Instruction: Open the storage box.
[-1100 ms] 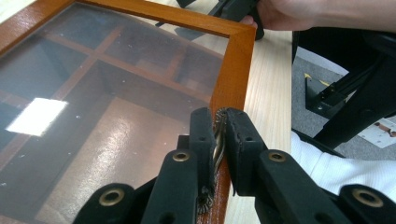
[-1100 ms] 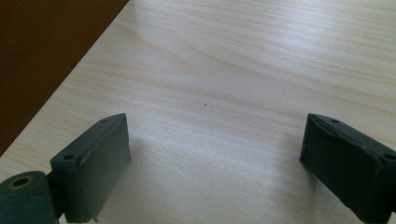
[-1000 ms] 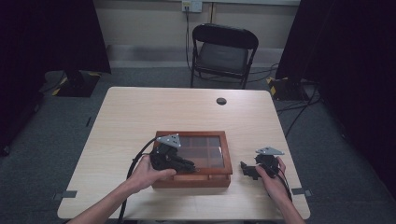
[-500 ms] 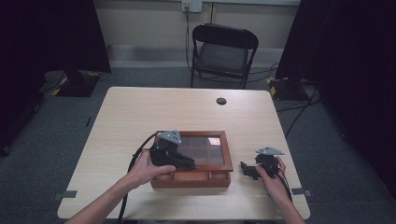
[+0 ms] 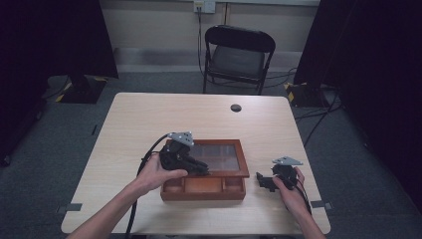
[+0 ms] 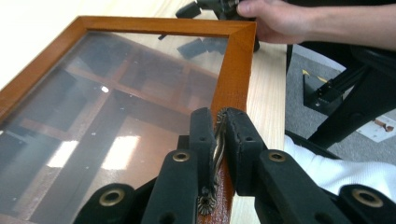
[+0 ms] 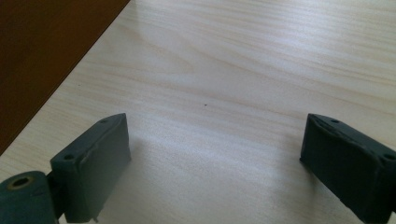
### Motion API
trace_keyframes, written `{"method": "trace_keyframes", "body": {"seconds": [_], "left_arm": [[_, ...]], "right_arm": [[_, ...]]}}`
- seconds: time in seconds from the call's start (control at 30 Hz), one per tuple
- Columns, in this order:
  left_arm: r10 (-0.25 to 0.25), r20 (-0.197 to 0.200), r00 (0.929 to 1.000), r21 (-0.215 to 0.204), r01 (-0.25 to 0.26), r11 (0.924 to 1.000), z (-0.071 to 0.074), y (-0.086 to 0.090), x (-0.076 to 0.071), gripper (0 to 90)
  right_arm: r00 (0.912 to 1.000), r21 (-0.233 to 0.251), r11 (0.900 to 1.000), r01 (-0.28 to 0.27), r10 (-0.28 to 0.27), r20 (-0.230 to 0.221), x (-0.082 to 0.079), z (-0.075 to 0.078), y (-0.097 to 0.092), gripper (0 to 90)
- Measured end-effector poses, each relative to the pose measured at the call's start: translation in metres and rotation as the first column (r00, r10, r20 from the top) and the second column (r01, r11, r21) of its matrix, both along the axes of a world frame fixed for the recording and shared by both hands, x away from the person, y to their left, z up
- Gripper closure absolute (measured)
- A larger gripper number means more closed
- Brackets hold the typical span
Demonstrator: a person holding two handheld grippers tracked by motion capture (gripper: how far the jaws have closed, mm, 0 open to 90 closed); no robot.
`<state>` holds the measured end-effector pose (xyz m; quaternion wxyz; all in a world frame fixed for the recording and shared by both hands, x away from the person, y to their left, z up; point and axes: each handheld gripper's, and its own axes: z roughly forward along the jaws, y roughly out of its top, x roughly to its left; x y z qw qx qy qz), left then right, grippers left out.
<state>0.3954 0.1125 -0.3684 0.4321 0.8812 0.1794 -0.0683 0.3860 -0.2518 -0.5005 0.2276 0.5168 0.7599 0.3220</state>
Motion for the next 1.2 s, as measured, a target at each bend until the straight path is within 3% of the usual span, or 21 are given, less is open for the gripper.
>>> {"method": "trace_keyframes", "body": {"seconds": [0.13,0.47,0.5,0.63,0.87,1.2], "left_arm": [[-0.005,-0.006,1.0000,0.018,0.006,0.9998,0.004,-0.002,0.003,81.7],[0.006,-0.002,1.0000,0.001,-0.006,1.0000,0.015,-0.002,0.009,81.7],[0.009,0.002,1.0000,0.020,-0.009,0.9998,0.017,-0.002,0.009,81.7],[0.014,0.009,0.9999,0.011,-0.014,0.9998,0.021,-0.003,0.011,81.7],[0.017,0.019,0.9997,0.038,-0.017,0.9991,0.029,-0.003,0.013,81.7],[0.043,0.036,0.9984,0.007,-0.043,0.9990,0.036,-0.001,0.017,81.7]], "right_arm": [[1.0000,0.000,1.0000,-0.001,0.001,0.000,0.000,0.000,0.000,7.4],[1.0000,-0.001,1.0000,-0.003,0.003,0.001,0.000,0.000,0.000,7.4],[1.0000,0.002,1.0000,-0.002,0.002,0.001,0.000,0.000,0.000,7.4],[1.0000,-0.001,1.0000,-0.001,0.001,0.001,0.000,0.000,0.000,7.4],[1.0000,-0.001,1.0000,-0.003,0.003,0.001,0.000,0.000,0.000,7.4],[1.0000,-0.001,1.0000,-0.004,0.004,0.001,0.000,0.000,0.000,7.4]]}}
